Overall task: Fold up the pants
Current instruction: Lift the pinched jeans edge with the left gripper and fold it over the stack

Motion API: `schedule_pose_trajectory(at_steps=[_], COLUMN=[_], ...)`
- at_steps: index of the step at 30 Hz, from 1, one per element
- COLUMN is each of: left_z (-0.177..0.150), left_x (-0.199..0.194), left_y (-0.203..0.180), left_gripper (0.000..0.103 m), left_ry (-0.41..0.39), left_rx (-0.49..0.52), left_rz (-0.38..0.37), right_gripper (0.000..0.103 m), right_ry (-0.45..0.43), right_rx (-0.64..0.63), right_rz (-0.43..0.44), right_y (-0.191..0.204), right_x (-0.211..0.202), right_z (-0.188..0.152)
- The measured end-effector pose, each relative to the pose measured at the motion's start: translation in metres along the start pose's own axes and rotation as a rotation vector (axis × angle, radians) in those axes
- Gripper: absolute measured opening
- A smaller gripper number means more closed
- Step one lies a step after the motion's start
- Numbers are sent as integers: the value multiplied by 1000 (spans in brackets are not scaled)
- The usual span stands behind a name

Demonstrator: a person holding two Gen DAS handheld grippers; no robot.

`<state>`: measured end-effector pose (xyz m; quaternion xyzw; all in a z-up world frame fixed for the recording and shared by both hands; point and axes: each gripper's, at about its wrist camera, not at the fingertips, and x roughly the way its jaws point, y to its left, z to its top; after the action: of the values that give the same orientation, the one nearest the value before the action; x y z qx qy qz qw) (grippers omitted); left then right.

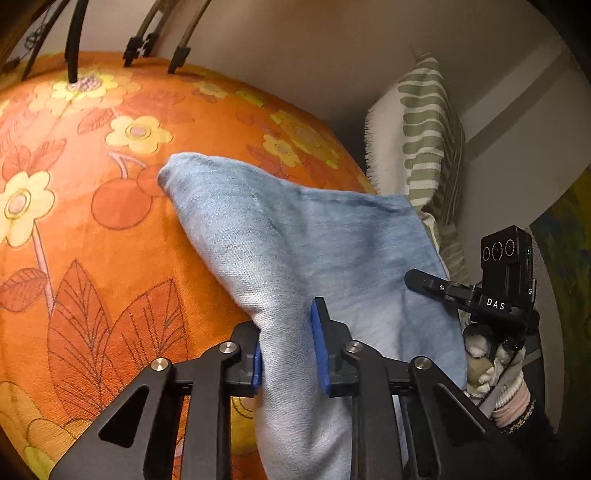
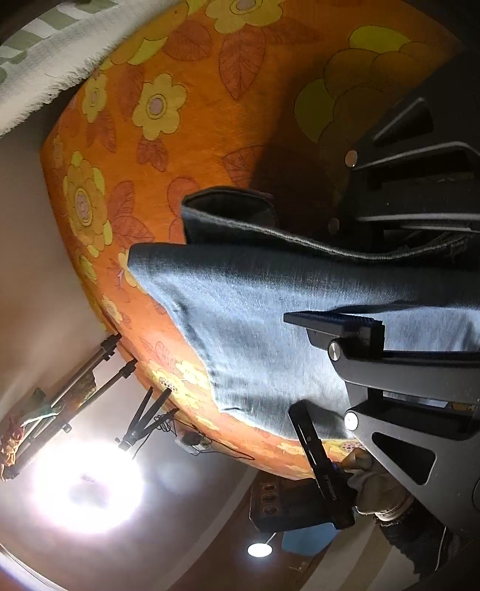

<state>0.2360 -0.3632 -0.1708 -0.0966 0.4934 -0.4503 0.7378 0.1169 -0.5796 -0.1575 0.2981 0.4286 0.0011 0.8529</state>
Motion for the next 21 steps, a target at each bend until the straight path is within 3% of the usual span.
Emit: schedule_pose_trajectory(at_steps=[8,21], left_z=[5,30], left_x=[-10,-28], left_y=[-22,-35], left_gripper=[19,17], left_ry=[-23,-68], left_rx=[66,79], left_rz=[-30,-87], right_gripper=[22,22], right_ry=[-26,-97], right_rx=[-60,-156], right_rz=[-40,-69], right_y=[30,70], right_x=[-12,-30], right_z=[4,19])
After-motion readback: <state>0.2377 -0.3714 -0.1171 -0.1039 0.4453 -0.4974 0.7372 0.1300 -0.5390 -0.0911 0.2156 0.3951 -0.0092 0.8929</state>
